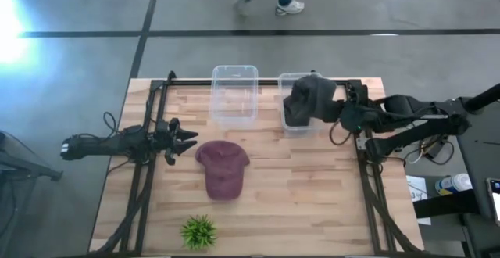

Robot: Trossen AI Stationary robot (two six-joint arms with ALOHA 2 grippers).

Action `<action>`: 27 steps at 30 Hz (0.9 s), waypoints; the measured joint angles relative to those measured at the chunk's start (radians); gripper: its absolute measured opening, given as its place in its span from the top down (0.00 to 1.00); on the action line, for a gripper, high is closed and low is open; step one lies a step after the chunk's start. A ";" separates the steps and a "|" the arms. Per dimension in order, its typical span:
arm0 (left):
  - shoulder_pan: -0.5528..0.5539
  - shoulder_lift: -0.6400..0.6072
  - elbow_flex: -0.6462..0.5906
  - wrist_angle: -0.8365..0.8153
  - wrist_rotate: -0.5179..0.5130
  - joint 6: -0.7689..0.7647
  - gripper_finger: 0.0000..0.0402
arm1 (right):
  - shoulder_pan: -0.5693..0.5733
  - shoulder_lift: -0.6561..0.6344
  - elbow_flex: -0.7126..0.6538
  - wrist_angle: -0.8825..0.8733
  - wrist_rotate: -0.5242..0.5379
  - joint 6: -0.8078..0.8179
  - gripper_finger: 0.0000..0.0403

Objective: Pick & Place hat
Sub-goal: Put the black cap into the right transparent bin

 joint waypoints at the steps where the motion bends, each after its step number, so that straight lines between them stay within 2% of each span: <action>1: 0.000 0.000 0.000 0.000 0.000 0.000 0.58 | -0.038 0.003 -0.005 0.006 -0.033 -0.020 0.97; 3: 0.000 0.000 0.000 0.000 0.000 0.000 0.58 | -0.117 0.015 -0.019 0.036 -0.110 -0.081 0.97; 8: 0.000 0.000 0.000 0.000 0.000 0.000 0.58 | -0.298 0.092 -0.045 0.236 -0.298 -0.327 0.97; 12: 0.000 0.000 0.000 0.000 0.000 0.000 0.58 | -0.465 0.179 -0.049 0.285 -0.473 -0.450 0.97; 17: 0.000 0.000 0.000 0.000 0.000 0.000 0.58 | -0.582 0.263 -0.075 0.311 -0.541 -0.526 0.97; 22: 0.000 0.000 0.000 0.000 0.000 0.000 0.58 | -0.623 0.318 -0.115 0.444 -0.559 -0.553 0.96; 24: 0.000 0.000 0.000 0.000 0.000 0.000 0.58 | -0.624 0.342 -0.120 0.478 -0.559 -0.561 0.94; 27: 0.000 0.000 0.000 0.000 0.000 0.000 0.58 | -0.623 0.375 -0.120 0.462 -0.567 -0.572 0.85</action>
